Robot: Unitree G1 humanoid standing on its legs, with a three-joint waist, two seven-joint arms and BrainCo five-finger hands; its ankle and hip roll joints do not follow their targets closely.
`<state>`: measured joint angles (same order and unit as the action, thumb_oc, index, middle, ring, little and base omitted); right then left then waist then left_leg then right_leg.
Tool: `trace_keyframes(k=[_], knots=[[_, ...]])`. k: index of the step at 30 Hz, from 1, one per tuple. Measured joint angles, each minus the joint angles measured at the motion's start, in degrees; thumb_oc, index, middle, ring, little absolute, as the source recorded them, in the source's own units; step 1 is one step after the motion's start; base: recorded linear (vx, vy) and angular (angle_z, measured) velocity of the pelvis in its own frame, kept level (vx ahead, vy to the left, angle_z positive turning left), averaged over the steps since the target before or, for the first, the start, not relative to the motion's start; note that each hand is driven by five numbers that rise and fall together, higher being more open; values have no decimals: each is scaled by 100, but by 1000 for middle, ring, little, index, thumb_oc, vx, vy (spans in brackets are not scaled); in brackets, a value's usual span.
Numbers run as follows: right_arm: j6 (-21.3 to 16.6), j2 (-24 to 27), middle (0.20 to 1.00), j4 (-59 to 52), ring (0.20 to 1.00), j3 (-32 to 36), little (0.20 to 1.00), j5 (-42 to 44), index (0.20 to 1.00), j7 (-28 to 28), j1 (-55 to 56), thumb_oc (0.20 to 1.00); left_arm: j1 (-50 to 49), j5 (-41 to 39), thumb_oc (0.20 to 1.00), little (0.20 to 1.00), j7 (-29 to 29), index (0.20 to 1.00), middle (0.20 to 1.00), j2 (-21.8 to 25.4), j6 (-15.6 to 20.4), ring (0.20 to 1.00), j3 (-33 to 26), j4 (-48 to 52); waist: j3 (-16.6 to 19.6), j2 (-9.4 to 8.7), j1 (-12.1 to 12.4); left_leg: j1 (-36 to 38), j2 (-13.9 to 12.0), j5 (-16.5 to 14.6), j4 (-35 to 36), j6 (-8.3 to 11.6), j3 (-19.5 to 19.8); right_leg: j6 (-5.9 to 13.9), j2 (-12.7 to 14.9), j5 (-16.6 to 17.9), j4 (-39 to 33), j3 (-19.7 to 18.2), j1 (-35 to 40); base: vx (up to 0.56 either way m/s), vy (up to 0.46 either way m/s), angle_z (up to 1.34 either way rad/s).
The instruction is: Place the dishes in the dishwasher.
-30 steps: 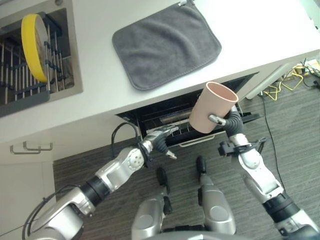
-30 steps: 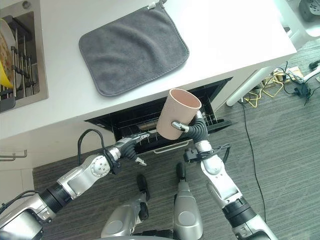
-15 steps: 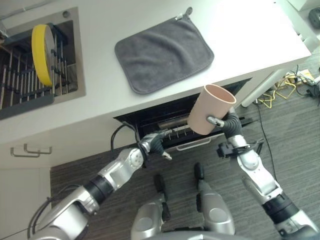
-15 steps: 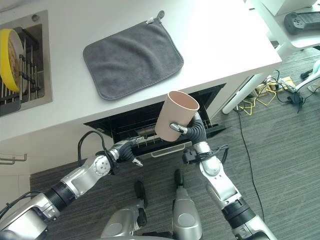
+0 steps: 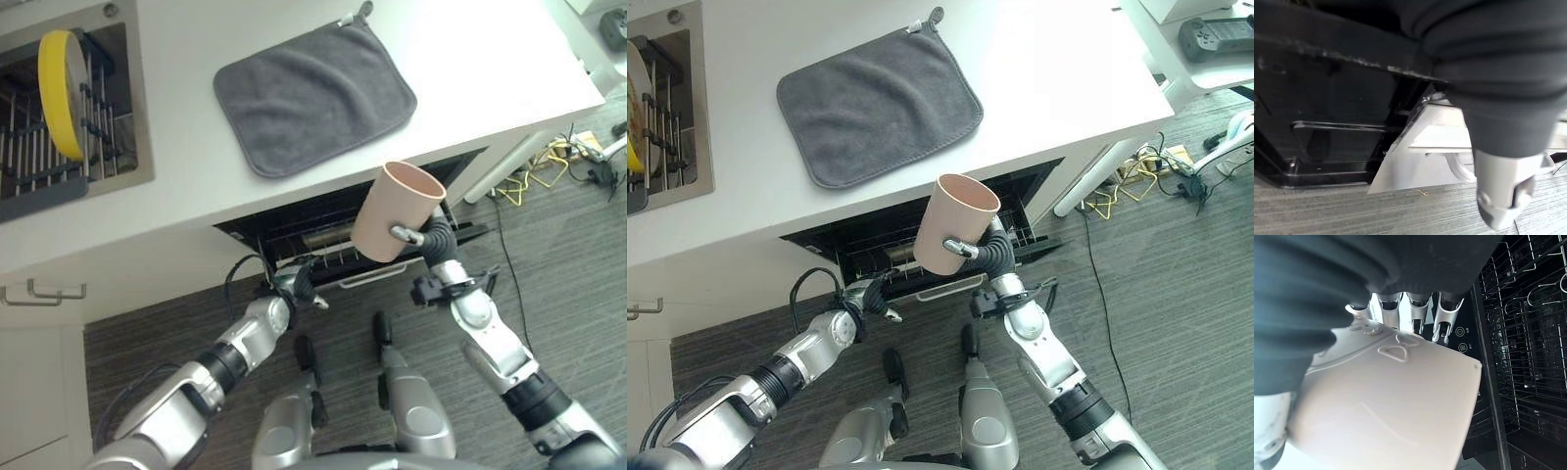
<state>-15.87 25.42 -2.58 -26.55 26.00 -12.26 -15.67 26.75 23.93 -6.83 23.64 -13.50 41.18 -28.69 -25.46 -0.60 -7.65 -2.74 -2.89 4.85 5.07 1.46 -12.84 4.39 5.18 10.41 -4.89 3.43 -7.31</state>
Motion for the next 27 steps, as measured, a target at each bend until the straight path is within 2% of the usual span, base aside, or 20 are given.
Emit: trace_keyframes(k=[5,8,12,14,16,19,27], knots=[[4,1,200,1,200,0,200,2,200,6,6,200,68,249,200,200,-30,200,200,153,71,200,161,177,0,0,1,-1,3,2,0,-2,-2,2,5,2,0,-1,-3,0,0,0],[4,4,200,1,200,1,200,6,200,13,19,200,86,673,200,200,229,200,200,210,-44,200,256,349,-2,-2,-1,-4,1,1,0,-4,4,1,4,3,0,7,0,0,0,0],[6,-4,200,1,200,-3,200,76,200,16,7,200,306,953,200,200,736,200,200,246,-78,200,393,352,-3,-2,24,-4,4,1,0,-4,15,2,11,3,0,18,6,0,0,0],[37,-12,200,1,200,-5,200,113,200,16,-35,200,489,1131,200,200,1232,200,200,277,-115,200,404,352,-3,-3,20,-5,2,2,0,0,18,2,11,3,0,24,7,0,0,0],[47,-19,200,2,200,-6,200,115,200,19,-47,200,578,1319,200,200,1491,200,200,305,-129,200,449,386,-5,-1,12,-11,3,2,0,1,17,2,15,1,-1,27,1,0,0,0],[50,-25,200,98,200,-158,200,119,200,13,-230,200,815,1330,200,200,1794,200,200,484,-176,200,791,478,-11,-1,14,-23,6,2,0,3,29,6,20,-4,-1,40,-6,0,0,0],[49,-21,200,210,200,-205,200,120,200,-6,-195,200,856,1345,200,200,1821,200,200,563,-210,200,788,629,-72,9,24,-31,4,-4,0,2,50,10,21,-29,-1,59,-6,0,-3,0]])
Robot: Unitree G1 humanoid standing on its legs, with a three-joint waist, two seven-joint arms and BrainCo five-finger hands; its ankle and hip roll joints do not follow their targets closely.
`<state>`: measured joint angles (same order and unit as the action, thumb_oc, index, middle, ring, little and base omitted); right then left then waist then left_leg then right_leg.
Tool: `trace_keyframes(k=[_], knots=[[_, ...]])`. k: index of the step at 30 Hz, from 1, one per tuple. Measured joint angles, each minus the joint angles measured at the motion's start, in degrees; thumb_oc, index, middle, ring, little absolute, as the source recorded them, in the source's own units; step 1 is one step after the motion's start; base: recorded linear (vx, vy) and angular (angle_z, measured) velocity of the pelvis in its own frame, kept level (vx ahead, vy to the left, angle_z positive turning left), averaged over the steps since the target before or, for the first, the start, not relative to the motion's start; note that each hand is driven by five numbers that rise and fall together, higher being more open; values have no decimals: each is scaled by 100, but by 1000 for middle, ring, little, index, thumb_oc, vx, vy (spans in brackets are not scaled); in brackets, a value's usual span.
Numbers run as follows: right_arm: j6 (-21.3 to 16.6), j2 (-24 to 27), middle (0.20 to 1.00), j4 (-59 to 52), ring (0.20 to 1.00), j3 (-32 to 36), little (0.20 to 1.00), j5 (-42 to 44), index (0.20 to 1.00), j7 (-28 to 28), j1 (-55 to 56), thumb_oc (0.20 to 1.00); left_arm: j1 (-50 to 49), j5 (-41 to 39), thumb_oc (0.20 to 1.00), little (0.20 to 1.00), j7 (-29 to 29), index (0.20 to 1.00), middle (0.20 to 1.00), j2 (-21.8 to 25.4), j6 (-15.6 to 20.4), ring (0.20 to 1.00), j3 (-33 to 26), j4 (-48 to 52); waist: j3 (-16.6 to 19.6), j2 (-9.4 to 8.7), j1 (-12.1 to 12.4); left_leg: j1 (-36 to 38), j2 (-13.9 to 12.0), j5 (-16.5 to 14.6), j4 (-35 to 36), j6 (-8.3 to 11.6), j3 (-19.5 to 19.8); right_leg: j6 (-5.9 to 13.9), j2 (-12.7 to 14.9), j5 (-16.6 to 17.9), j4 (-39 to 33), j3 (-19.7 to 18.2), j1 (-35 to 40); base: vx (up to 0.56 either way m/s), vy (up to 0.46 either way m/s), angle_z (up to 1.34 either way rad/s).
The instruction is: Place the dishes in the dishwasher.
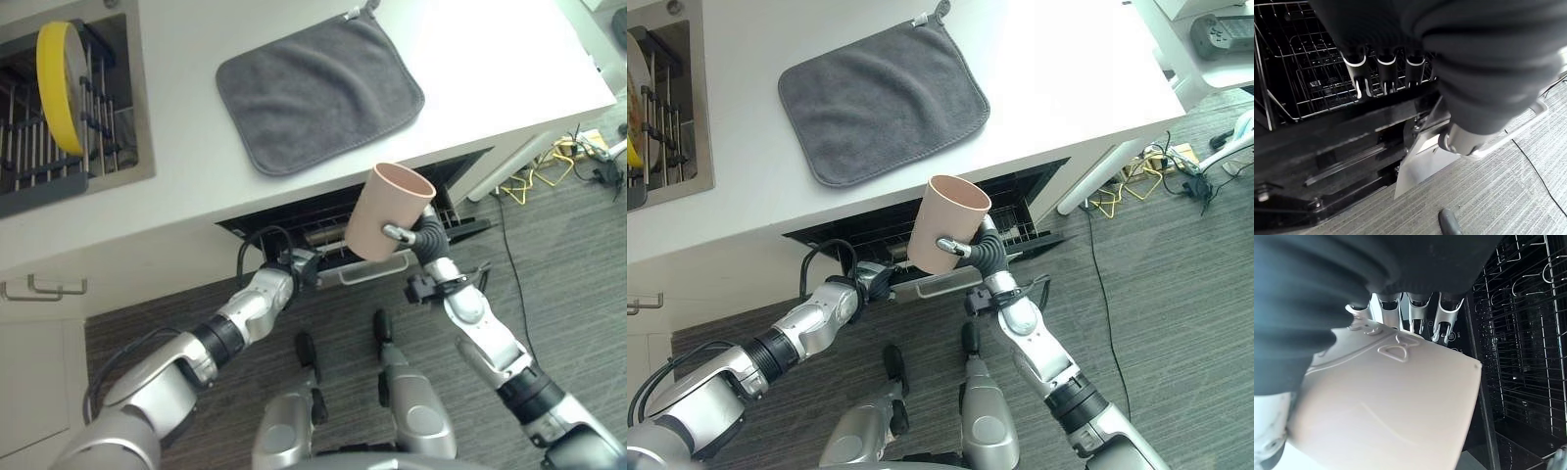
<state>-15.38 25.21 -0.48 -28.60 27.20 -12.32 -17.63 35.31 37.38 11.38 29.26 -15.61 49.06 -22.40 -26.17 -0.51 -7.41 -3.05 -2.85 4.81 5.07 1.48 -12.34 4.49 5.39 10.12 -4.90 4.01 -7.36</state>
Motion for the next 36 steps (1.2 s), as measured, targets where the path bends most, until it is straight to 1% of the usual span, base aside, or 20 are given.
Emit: trace_keyframes(k=[4,7,8,10,12,14,17,18,20,23,25,27,29,31,32,33,34,35,36], knots=[[-5,1,200,0,200,6,200,0,200,0,-4,200,45,2,200,200,69,200,200,2,19,200,0,-1,-20,19,-1,0,1,-2,0,1,-1,-1,0,-1,0,0,-1,0,0,0],[-5,5,200,0,200,1,200,12,200,-2,-46,200,240,81,200,200,471,200,200,7,70,200,78,0,-43,30,-4,1,0,-13,0,17,-1,-1,-1,-1,0,1,1,0,0,0],[-5,0,200,0,200,-4,200,61,200,-2,-102,200,368,188,200,200,711,200,200,51,85,200,244,-7,-43,29,-2,1,2,-16,0,22,1,-1,-1,0,0,3,3,0,0,0],[-4,-6,200,0,200,-17,200,109,200,-11,-189,200,506,212,200,200,977,200,200,78,111,200,322,-7,-44,27,-6,1,4,-17,0,22,0,-1,1,0,0,2,3,0,0,0],[-3,-13,200,1,200,-54,200,110,200,-91,-309,200,715,214,200,200,1192,200,200,143,117,200,559,-6,-44,27,-7,0,6,-16,0,21,-1,-1,2,0,0,3,3,0,0,0],[0,-13,200,0,200,-83,200,111,200,-118,-322,200,808,214,200,200,1311,200,200,160,118,200,644,-3,-44,26,-7,0,7,-18,0,18,-2,-1,3,0,0,4,4,0,0,0],[1,-16,200,1,200,-166,200,112,200,-123,-322,200,852,213,200,200,1323,200,200,192,117,200,710,1,-46,22,-14,0,7,-19,0,18,-3,-1,2,0,1,2,3,0,0,0],[1,-17,200,1,200,-200,200,112,200,-123,-322,200,852,213,1000,1000,1323,1000,1000,195,117,1000,709,1,-48,20,-16,0,7,-19,0,18,-3,-1,2,0,1,2,3,0,0,0],[2,-28,200,1,200,-218,200,112,200,-121,-315,200,852,157,1000,1000,1322,1000,1000,184,82,1000,680,-13,-59,-2,-26,1,4,-19,0,17,-3,-1,-1,0,1,1,3,0,0,0],[1,-25,200,0,200,-217,200,111,200,-121,-295,200,693,-154,1000,1000,1255,1000,1000,124,71,1000,429,-98,-59,-2,-27,8,0,-5,-1,-9,-9,-1,-7,0,1,-2,9,0,0,0],[-1,-19,200,0,200,-213,200,110,200,-121,-288,200,460,-539,1000,1000,921,1000,1000,35,114,1000,197,-228,-59,-1,-19,16,0,-7,-1,-11,-14,-2,-8,0,1,-3,15,0,0,0],[-7,-16,200,0,200,-212,200,109,200,-122,-282,200,263,-784,1000,1000,599,1000,1000,63,197,1000,54,-231,-58,0,-5,17,1,-6,-1,-12,-12,-2,-6,0,2,-2,17,0,0,0],[-13,-13,200,0,200,-190,200,108,200,-125,-212,200,-95,-1153,1000,1000,79,1000,1000,21,310,1000,-231,-220,-58,0,18,19,3,-6,-1,-12,-9,-2,-3,0,2,0,19,0,0,0],[-31,8,200,-8,200,-141,200,106,200,-126,-59,200,-530,-1395,1000,1000,-382,1000,1000,169,492,1000,-471,59,-65,12,37,19,3,-6,-1,-12,-14,-3,0,-1,2,-2,16,0,0,0],[-38,65,200,-8,200,0,200,105,200,-132,233,200,-924,-1649,1000,1000,-1040,1000,1000,245,698,1000,-517,285,-110,80,104,17,4,-6,-1,-12,-11,-2,3,-1,1,0,16,0,0,0],[-44,93,200,-8,200,0,200,105,200,-135,259,200,-997,-1662,1000,1000,-1142,1000,1000,253,707,1000,-553,384,-129,98,113,16,4,-6,-1,-12,-12,-2,3,-1,1,1,16,0,0,0],[-66,110,200,-8,200,3,200,98,200,-145,297,200,-1126,-1802,1000,1000,-1362,1000,1000,260,833,1000,-691,558,-152,128,146,13,2,-6,-1,-12,3,-2,7,-1,1,2,14,0,0,0],[-174,122,200,-15,200,27,200,97,200,-213,428,200,-1425,-1970,1000,1000,-1831,1000,1000,263,1095,1000,-1062,993,-179,154,188,8,-8,-7,-1,-10,22,-10,3,-7,1,11,11,11,1,3],[-177,139,200,-14,200,29,200,97,200,-242,490,200,-1497,-2068,1000,1000,-2086,1000,1000,221,1216,1000,-1230,1144,-194,178,224,4,-10,-6,-1,-10,48,-14,0,-9,1,26,14,16,3,6]])
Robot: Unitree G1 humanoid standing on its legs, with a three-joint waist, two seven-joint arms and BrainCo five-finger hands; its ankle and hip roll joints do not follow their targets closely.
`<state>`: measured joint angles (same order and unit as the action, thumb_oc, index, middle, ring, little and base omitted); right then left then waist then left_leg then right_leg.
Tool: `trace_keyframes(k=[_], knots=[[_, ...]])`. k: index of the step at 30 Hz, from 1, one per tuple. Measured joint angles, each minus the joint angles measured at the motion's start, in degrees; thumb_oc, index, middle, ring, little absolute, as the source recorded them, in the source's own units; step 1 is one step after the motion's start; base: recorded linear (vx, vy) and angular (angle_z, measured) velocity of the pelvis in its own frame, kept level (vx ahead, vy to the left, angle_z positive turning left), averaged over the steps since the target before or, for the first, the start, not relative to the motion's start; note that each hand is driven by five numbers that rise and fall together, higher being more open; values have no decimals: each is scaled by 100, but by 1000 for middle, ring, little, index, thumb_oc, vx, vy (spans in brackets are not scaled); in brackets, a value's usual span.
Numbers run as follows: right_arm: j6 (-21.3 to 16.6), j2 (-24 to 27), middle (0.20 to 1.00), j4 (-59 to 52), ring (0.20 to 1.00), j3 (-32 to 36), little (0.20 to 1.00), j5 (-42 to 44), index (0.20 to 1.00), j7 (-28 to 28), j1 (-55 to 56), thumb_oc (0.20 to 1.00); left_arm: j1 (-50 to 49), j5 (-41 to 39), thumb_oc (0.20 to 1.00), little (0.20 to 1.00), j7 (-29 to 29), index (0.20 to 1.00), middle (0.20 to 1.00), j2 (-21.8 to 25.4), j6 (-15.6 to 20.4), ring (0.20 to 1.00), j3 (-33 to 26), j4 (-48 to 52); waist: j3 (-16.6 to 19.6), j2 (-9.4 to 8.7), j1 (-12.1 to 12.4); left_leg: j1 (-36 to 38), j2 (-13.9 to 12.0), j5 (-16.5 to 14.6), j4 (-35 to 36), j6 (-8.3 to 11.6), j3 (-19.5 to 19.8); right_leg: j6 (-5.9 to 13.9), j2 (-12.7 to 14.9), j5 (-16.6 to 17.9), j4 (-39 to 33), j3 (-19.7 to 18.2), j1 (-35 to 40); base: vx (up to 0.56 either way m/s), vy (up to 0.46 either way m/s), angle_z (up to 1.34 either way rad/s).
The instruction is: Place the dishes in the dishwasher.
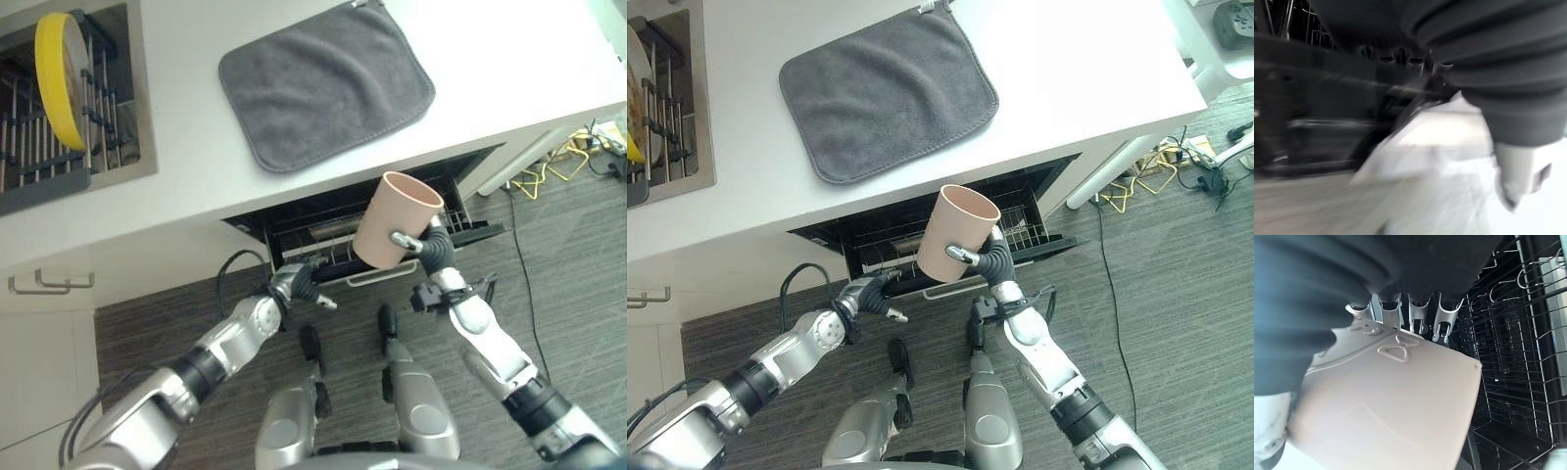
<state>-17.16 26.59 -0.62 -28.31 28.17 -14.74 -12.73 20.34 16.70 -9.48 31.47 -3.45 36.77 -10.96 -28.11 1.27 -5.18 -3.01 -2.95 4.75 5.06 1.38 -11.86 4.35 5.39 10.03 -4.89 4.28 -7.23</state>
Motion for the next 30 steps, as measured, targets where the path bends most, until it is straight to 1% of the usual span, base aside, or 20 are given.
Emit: trace_keyframes(k=[1,4,8,11,13,15,17,18,20,21,23,24,25,27,28,30], knots=[[0,-3,200,2,200,-6,200,-2,200,-2,7,200,12,-9,1000,1000,-183,1000,1000,-6,117,1000,-39,-13,-6,11,17,-4,-1,0,0,0,14,0,-1,0,0,14,2,17,4,6],[-32,-18,200,2,200,14,200,-4,200,-4,-1,200,11,-30,1000,1000,-613,1000,1000,-2,314,1000,-137,-38,-7,11,27,-6,9,0,0,-1,24,1,3,-1,0,26,6,6,2,1],[-86,-18,200,2,200,19,200,-4,200,-5,-8,200,5,-35,1000,1000,-876,1000,1000,-5,434,1000,-255,-31,-7,11,28,-6,2,0,0,-1,28,-6,3,-8,0,33,8,25,17,0],[-86,-17,200,-1,200,92,200,-24,200,-15,6,200,-76,-84,1000,1000,-1237,1000,1000,-11,731,1000,-598,-13,-7,12,29,-5,-1,0,0,0,38,-9,2,-12,0,42,14,34,19,1],[-86,-11,200,-9,200,258,200,-108,200,-91,36,200,-261,-214,1000,1000,-1463,1000,1000,-11,933,1000,-880,193,-7,12,30,-3,1,1,0,-1,40,-9,3,-15,0,60,26,21,11,4],[-87,-15,200,-11,200,402,200,-118,200,-120,64,200,-344,-245,1000,1000,-1635,1000,1000,-13,1178,1000,-1032,311,-8,14,90,-2,0,1,0,-1,42,-10,3,-18,0,69,31,5,2,2],[-92,-18,200,-12,200,494,200,-115,200,-159,143,200,-594,-431,1000,1000,-1741,1000,1000,-56,1486,1000,-1253,576,-11,9,118,-5,-1,1,0,-1,45,-10,4,-25,0,78,31,0,0,0],[-93,-33,200,-12,200,581,200,-108,200,-209,235,200,-706,-461,1000,1000,-1759,1000,1000,-76,1714,1000,-1360,698,-19,11,146,-9,-1,1,0,0,51,-11,4,-30,0,85,30,3,-13,3],[-110,-46,200,-8,200,704,200,-37,200,-250,304,200,-784,-555,1000,1000,-1780,1000,1000,-116,1902,1000,-1442,788,-40,-4,161,-17,-2,1,0,0,64,-10,6,-34,0,102,31,7,-16,4],[-151,-110,200,4,200,819,200,159,200,-256,362,200,-842,-563,1000,1000,-1783,1000,1000,-123,2073,1000,-1444,805,-48,-14,163,-17,-3,0,0,0,70,-11,6,-38,0,107,33,0,0,0],[-301,-181,200,17,200,976,200,428,200,-259,423,200,-871,-560,1000,1000,-1785,1000,1000,-124,2257,1000,-1460,813,-75,-15,171,-22,-4,1,0,0,83,-11,10,-39,0,115,35,5,-5,2],[-357,-259,200,23,200,1103,200,590,200,-263,467,200,-894,-560,1000,1000,-1786,1000,1000,-124,2413,1000,-1511,886,-79,-15,173,-29,-6,1,0,0,112,-11,10,-40,0,132,37,21,-10,6],[-364,-282,200,25,200,1144,200,686,200,-264,454,200,-911,-560,1000,1000,-1785,1000,1000,-123,2506,1000,-1566,978,-79,-15,174,-30,-4,1,0,0,132,-11,9,-41,0,141,41,27,-8,8],[-373,-366,200,41,200,1145,200,682,200,-266,435,200,-908,-563,1000,1000,-1772,1000,1000,-125,2671,1000,-1665,1109,-78,-15,183,-26,-6,6,0,5,184,-12,13,-53,0,205,78,29,-2,13],[-370,-432,200,134,200,1131,200,682,200,-310,356,200,-862,-662,1000,1000,-1740,1000,1000,-128,2849,1000,-1675,1178,-78,-15,233,-10,-8,10,-1,9,196,-15,12,-60,0,239,108,25,-1,14],[-355,-526,200,379,200,1125,200,682,200,-365,168,200,-835,-664,1000,1000,-1696,1000,1000,-129,3027,1000,-1682,1336,-78,-14,303,-5,-5,15,-1,13,208,-15,12,-61,0,252,120,4,-10,7]])
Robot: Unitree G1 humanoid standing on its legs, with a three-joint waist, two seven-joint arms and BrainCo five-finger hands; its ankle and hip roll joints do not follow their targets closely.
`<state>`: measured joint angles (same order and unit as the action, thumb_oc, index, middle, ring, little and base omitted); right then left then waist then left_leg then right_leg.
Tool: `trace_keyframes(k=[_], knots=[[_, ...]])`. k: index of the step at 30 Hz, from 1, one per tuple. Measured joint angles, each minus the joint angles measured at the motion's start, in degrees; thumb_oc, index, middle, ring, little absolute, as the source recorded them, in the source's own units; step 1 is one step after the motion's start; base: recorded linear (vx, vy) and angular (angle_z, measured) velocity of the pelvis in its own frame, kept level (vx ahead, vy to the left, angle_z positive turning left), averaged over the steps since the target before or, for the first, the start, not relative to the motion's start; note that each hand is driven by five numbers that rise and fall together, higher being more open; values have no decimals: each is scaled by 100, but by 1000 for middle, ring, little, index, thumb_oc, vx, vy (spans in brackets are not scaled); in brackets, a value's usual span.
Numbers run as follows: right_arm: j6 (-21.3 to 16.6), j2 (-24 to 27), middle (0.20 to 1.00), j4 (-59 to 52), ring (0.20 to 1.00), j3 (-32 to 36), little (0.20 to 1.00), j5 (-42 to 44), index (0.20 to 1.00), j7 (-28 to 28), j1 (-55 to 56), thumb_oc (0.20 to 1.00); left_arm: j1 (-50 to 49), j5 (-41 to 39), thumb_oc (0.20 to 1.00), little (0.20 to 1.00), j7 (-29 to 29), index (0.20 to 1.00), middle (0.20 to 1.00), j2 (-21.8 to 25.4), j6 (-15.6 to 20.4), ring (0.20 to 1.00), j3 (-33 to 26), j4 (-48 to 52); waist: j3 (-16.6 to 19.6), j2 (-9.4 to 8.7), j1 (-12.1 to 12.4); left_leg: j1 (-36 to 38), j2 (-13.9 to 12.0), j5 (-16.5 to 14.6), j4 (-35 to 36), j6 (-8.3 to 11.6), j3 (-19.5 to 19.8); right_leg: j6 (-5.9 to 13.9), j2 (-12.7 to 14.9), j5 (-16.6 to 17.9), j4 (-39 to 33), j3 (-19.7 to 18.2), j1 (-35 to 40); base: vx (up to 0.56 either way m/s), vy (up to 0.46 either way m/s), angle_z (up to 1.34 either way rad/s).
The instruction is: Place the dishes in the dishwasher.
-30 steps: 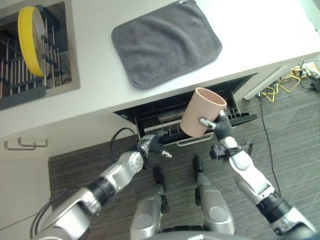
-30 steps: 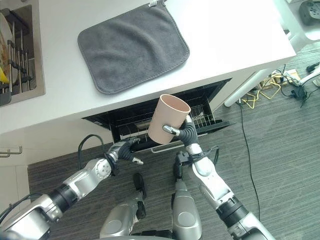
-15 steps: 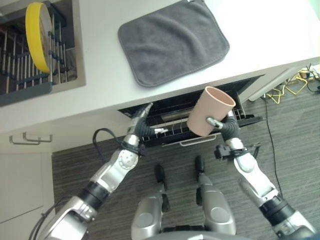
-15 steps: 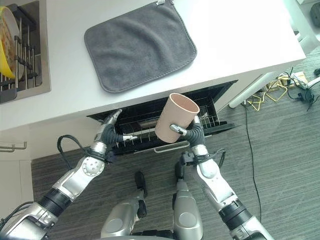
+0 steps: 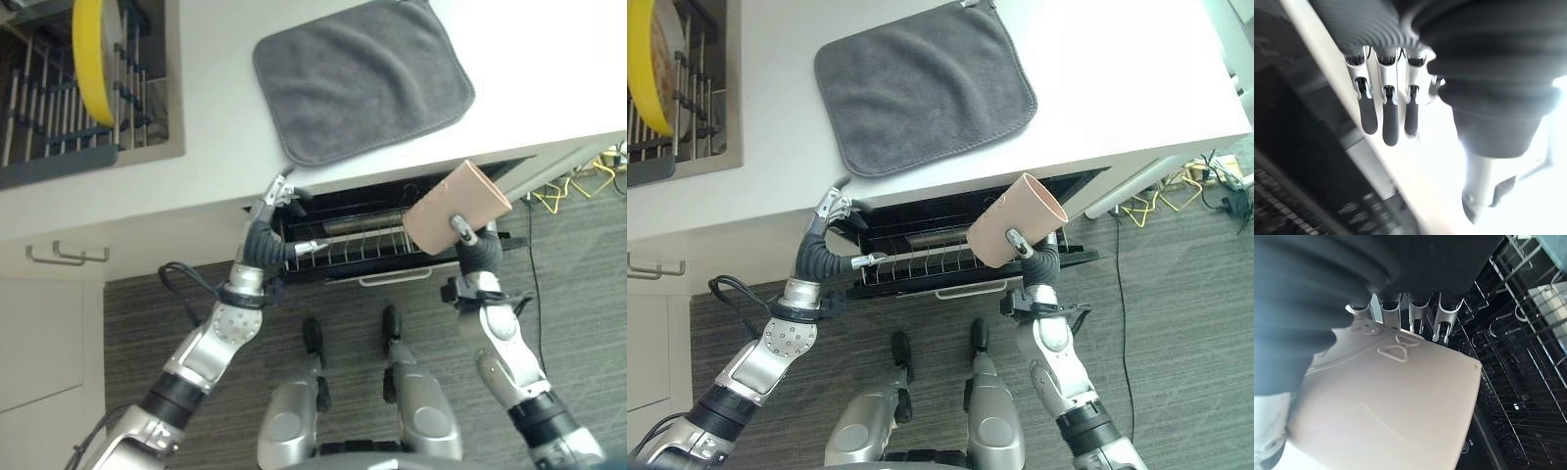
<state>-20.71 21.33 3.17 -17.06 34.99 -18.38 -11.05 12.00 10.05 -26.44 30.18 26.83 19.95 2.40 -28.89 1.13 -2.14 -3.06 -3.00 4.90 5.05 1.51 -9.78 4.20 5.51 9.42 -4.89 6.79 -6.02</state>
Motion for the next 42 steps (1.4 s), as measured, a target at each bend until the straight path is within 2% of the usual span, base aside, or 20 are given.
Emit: trace_keyframes(k=[2,7,10,15,18,19,20,22,24,30,31,33,35,39,42], knots=[[-88,-177,200,451,200,14,200,3,200,-25,-58,200,30,-14,1000,1000,186,1000,1000,4,94,1000,-13,5,0,1,73,0,6,6,0,4,27,0,5,0,0,19,11,-14,-8,5],[47,-283,200,1177,200,10,200,10,200,-139,-308,200,277,-18,1000,1000,530,1000,1000,9,87,1000,-10,7,-7,24,179,-95,2,64,0,10,199,-19,14,-13,0,176,1,-22,-2,16],[283,-278,200,1511,200,12,200,12,200,-196,-656,200,550,-43,1000,1000,915,1000,1000,28,-90,1000,37,-21,-19,61,249,-119,4,88,0,19,278,-20,11,-12,2,227,2,-15,17,8],[553,-248,200,2232,200,45,200,288,200,-184,-1179,200,1128,-41,1000,1000,1930,1000,1000,274,-562,1000,434,-21,-38,126,326,-160,18,128,-1,2,321,-21,25,-12,24,314,-5,-20,22,10],[650,-110,200,2535,200,91,200,345,200,-111,-1315,200,1575,-41,1000,1000,2282,1000,1000,630,-751,1000,712,-21,-40,206,383,-168,37,138,-1,-7,328,-18,72,-15,75,321,-30,-18,15,2],[786,119,200,2560,200,73,200,357,200,-5,-1358,200,2026,-39,1000,1000,2548,1000,1000,1096,-872,1000,1015,-30,-38,230,379,-170,63,150,-1,-10,329,-11,99,-10,92,321,-36,-36,6,2],[836,234,200,2570,200,70,200,457,200,83,-1388,200,2236,-33,1000,1000,2658,1000,1000,1294,-852,1000,1140,-42,-38,230,375,-176,71,146,0,0,328,-6,103,-7,100,320,-48,-42,1,2],[910,420,200,2588,200,44,200,548,200,220,-1420,200,2469,10,1000,1000,2701,1000,1000,1579,-746,1000,1369,-65,-38,230,376,-212,78,156,0,12,328,6,104,2,110,317,-87,0,0,0],[919,458,200,2599,200,8,200,578,200,270,-1454,200,2513,14,1000,1000,2716,1000,1000,1637,-594,1000,1393,-84,-38,229,356,-233,77,157,0,13,324,7,103,5,109,313,-110,-16,1,0],[994,554,200,2608,200,-44,200,735,200,394,-1634,200,3207,91,1000,1000,2740,1000,1000,1804,-22,1000,1872,-477,-52,200,305,-394,90,203,-1,14,297,9,113,17,219,268,-336,-20,3,-1],[1031,544,200,2652,200,-69,200,780,200,453,-1713,200,3420,156,1000,1000,2805,1000,1000,1945,92,1000,2068,-488,-72,165,272,-404,88,211,-1,19,292,9,109,17,229,256,-356,-20,10,-8],[1038,501,200,2802,200,-286,200,785,200,504,-1996,200,3819,493,1000,1000,3433,1000,1000,2203,418,1000,3226,-682,-90,128,160,-436,92,213,-1,20,220,14,114,12,300,163,-461,-29,20,-17],[1039,408,200,2776,200,-524,200,784,200,557,-2337,200,3730,809,1000,1000,3673,1000,1000,2081,710,1000,4161,-1210,-128,70,-73,-576,89,236,-1,1,122,4,102,52,308,47,-663,-26,39,-27],[1077,404,200,2777,200,-525,200,784,200,598,-2402,200,3808,673,1000,1000,3812,1000,1000,2049,1038,1000,4069,-1056,-147,66,-111,-598,46,262,-1,-20,41,-19,75,76,311,-1,-716,-11,35,-11],[1117,404,200,2776,200,-518,200,785,200,589,-2433,200,3768,386,1000,1000,4260,1000,1000,2048,1142,1000,4036,-1020,-163,97,-115,-591,44,263,-1,-19,42,-20,73,76,321,-1,-714,0,0,0]])
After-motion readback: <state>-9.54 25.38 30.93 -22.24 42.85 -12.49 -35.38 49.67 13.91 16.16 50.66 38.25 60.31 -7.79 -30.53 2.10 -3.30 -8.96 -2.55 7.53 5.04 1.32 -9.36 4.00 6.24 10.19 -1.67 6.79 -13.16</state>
